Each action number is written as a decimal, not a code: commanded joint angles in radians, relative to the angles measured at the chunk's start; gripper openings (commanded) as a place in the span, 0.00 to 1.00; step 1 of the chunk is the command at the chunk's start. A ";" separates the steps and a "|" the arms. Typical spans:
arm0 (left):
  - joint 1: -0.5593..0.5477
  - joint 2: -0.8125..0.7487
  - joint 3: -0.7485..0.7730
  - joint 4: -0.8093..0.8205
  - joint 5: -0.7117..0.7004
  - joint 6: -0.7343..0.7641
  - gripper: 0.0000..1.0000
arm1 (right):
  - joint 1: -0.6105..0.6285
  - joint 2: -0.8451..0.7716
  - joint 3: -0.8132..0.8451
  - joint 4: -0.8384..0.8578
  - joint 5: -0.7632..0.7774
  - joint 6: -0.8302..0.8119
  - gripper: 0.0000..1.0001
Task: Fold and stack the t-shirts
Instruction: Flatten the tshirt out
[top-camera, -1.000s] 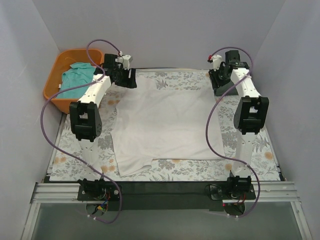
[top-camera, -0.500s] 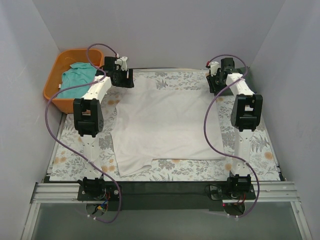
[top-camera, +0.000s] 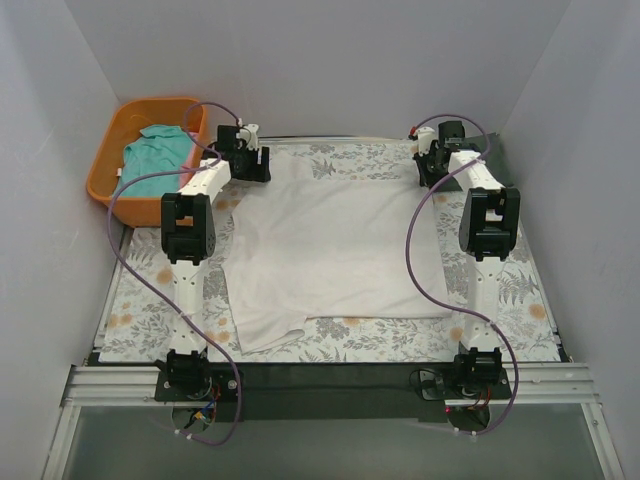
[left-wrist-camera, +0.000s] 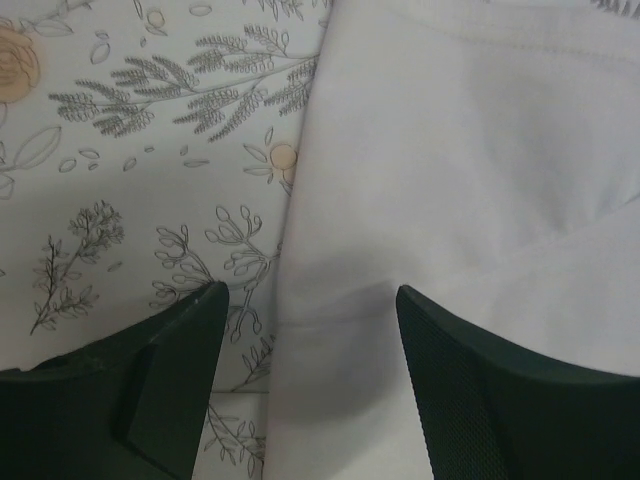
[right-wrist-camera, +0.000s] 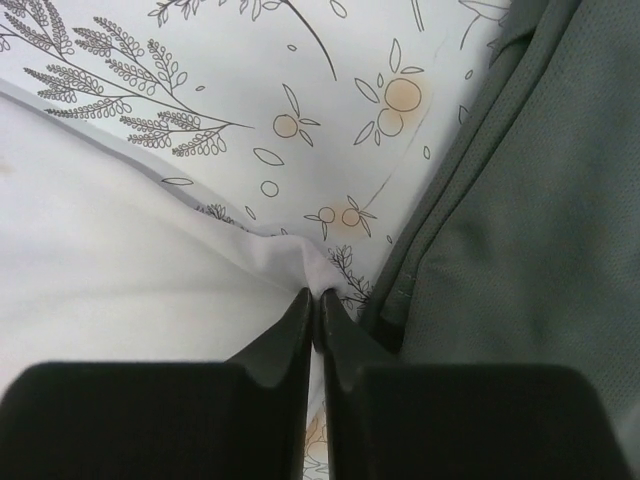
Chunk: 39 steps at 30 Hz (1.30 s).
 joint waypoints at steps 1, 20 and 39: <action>0.003 0.011 0.054 0.028 0.007 0.006 0.62 | 0.003 0.017 -0.018 0.012 -0.001 -0.017 0.01; 0.015 0.077 0.126 0.093 0.025 -0.037 0.00 | 0.013 -0.032 -0.030 0.012 -0.028 -0.020 0.01; 0.058 -0.095 -0.077 0.185 0.116 0.031 0.00 | 0.015 -0.077 -0.020 0.017 -0.050 -0.061 0.01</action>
